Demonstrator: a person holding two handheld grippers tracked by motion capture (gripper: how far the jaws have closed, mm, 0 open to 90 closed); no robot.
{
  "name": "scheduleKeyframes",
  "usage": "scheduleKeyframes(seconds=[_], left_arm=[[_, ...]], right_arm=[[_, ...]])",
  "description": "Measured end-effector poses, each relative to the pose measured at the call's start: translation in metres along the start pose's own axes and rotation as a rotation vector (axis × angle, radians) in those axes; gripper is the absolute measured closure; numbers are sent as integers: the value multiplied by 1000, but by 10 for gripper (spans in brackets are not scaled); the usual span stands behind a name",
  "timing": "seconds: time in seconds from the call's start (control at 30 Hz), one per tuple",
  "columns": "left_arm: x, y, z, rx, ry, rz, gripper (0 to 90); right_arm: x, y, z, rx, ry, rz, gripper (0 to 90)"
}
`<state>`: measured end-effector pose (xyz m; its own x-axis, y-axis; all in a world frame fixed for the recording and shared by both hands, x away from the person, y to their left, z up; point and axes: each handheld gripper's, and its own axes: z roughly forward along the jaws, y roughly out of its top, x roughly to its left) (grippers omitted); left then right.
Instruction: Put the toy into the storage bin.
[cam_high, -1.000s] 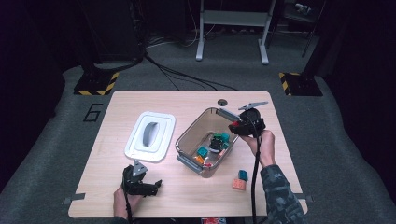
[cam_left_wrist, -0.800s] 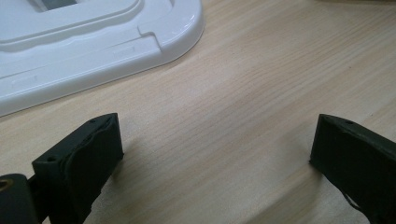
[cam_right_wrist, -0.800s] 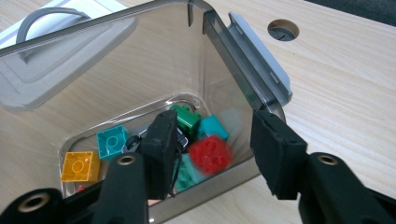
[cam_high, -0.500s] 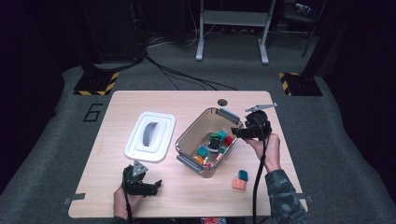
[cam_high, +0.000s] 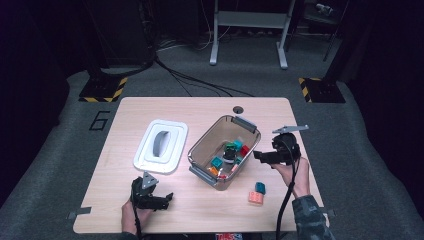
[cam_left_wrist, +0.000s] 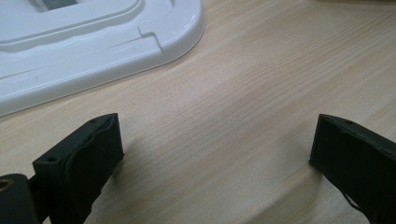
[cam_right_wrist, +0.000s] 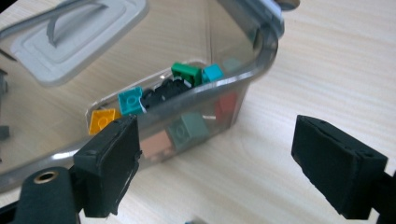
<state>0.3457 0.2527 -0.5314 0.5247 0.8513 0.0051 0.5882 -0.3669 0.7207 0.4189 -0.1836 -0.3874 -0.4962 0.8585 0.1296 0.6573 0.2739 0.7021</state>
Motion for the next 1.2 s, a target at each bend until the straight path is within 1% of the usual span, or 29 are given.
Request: scheduleKeyframes(seconds=[0.07, 0.1, 0.17, 0.3, 0.33, 0.37, 0.4, 0.47, 0.5, 0.57, 0.6, 0.63, 0.67, 0.73, 0.8, 0.83, 0.9, 0.93, 0.97, 1.0, 1.03, 1.07, 1.13, 1.17, 1.2], left_arm=[[0, 0, 0, 0, 0, 0, 22], [0, 0, 0, 0, 0, 0, 22], [0, 0, 0, 0, 0, 1, 22], [0, 0, 0, 0, 0, 0, 22], [0, 0, 0, 0, 0, 0, 22], [0, 0, 0, 0, 0, 0, 23], [0, 0, 0, 0, 0, 0, 22], [0, 0, 0, 0, 0, 1, 22], [0, 0, 0, 3, -2, 2, 23], [0, 0, 0, 0, 0, 0, 23], [0, 0, 0, 2, 0, 4, 23], [0, 0, 0, 2, 1, 4, 23], [1, 0, -1, 8, -4, 7, 23], [1, 0, -1, 7, -3, 7, 23], [0, 0, 0, 4, -1, 4, 23], [0, 0, 0, 2, 0, 4, 23], [0, 0, 0, 3, 0, 4, 23], [0, 0, 0, 3, 0, 4, 23], [0, 0, 0, 0, -1, 0, 23], [0, 0, 0, 3, 0, 3, 23], [0, 0, 0, 0, -1, 0, 23], [0, 0, 0, 0, -1, 0, 23], [0, 0, 0, 0, -1, 0, 23], [0, 0, 0, 0, -2, -7, 23], [0, 0, 0, 0, -2, -7, 23]], right_arm=[[-2, -13, 2, 6, 2, 0, 138], [-2, -16, 3, 13, 1, 7, 136], [-4, -25, 5, 21, 14, 6, 131], [-5, -42, 10, 40, 21, 25, 117], [-5, -46, 12, 45, 24, 20, 116], [-5, -46, 12, 45, 24, 20, 116], [-5, -54, 15, 58, 24, 25, 116], [-6, -62, 18, 71, 19, 18, 119], [-5, -64, 19, 79, 19, 24, 121], [-6, -71, 21, 94, 19, 21, 126], [-7, -74, 23, 95, 19, 10, 130], [-6, -78, 24, 101, 11, 14, 132], [-6, -82, 25, 109, 14, 15, 135], [-7, -88, 28, 120, 13, 3, 136], [-7, -93, 29, 130, 16, -9, 138], [-6, -95, 31, 138, 16, -7, 140], [-5, -99, 33, 138, 19, -22, 145], [-5, -100, 34, 142, 12, -48, 148], [-5, -100, 34, 142, 12, -48, 148], [-4, -101, 36, 145, 15, -49, 173], [-4, -101, 38, 143, 7, -43, 179], [-4, -102, 39, 149, 11, -53, 194], [-4, -102, 40, 149, 11, -53, 212], [-3, -102, 42, 152, 14, -63, 264], [-2, -102, 43, 147, 6, -81, 295]])
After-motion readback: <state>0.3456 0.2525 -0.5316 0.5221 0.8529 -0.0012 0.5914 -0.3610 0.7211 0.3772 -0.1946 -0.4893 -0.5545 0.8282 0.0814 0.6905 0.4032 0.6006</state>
